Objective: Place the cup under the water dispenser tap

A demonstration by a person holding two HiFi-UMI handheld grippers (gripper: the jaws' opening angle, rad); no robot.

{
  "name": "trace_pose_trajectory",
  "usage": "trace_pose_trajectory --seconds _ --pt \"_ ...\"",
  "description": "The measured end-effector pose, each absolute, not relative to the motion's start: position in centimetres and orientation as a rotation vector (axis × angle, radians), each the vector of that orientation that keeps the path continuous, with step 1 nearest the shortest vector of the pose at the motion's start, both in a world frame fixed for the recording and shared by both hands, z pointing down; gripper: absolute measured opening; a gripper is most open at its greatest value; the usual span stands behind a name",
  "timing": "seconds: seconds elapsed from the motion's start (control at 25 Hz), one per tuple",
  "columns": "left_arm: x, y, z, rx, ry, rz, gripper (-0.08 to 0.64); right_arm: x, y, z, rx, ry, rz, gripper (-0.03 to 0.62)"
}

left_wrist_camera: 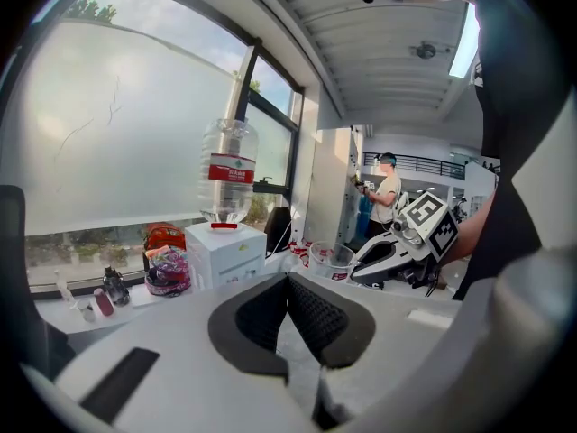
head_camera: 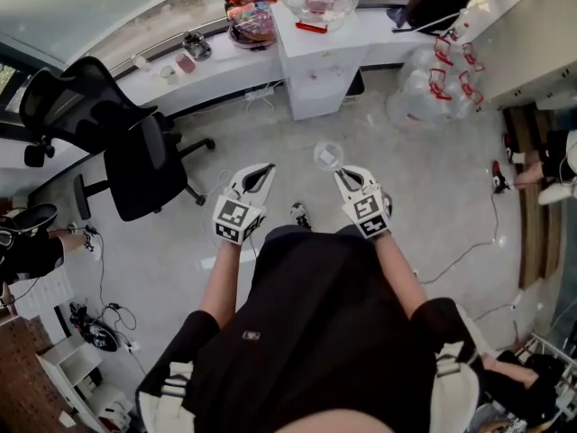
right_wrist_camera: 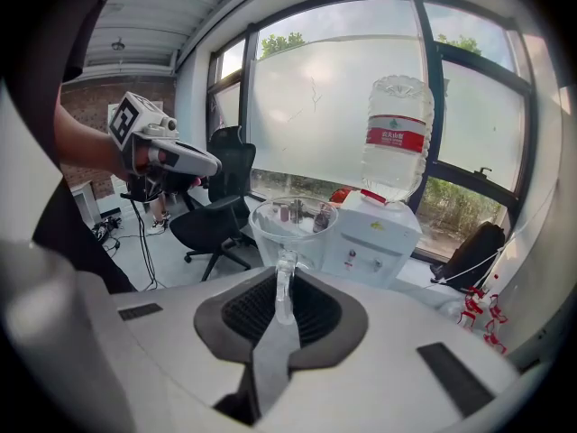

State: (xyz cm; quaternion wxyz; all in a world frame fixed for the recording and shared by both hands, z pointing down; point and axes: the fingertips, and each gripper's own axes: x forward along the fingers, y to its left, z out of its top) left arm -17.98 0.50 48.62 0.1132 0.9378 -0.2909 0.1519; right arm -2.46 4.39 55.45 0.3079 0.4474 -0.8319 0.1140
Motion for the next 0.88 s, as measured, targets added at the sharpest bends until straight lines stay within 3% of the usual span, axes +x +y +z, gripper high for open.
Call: trace_pose_trajectory --seconds 0.88 --pt "-19.0 -3.0 49.4 2.651 -1.086 0.412 0.000 -1.9 -1.2 56.4 0.986 -2.271 0.231 0.026"
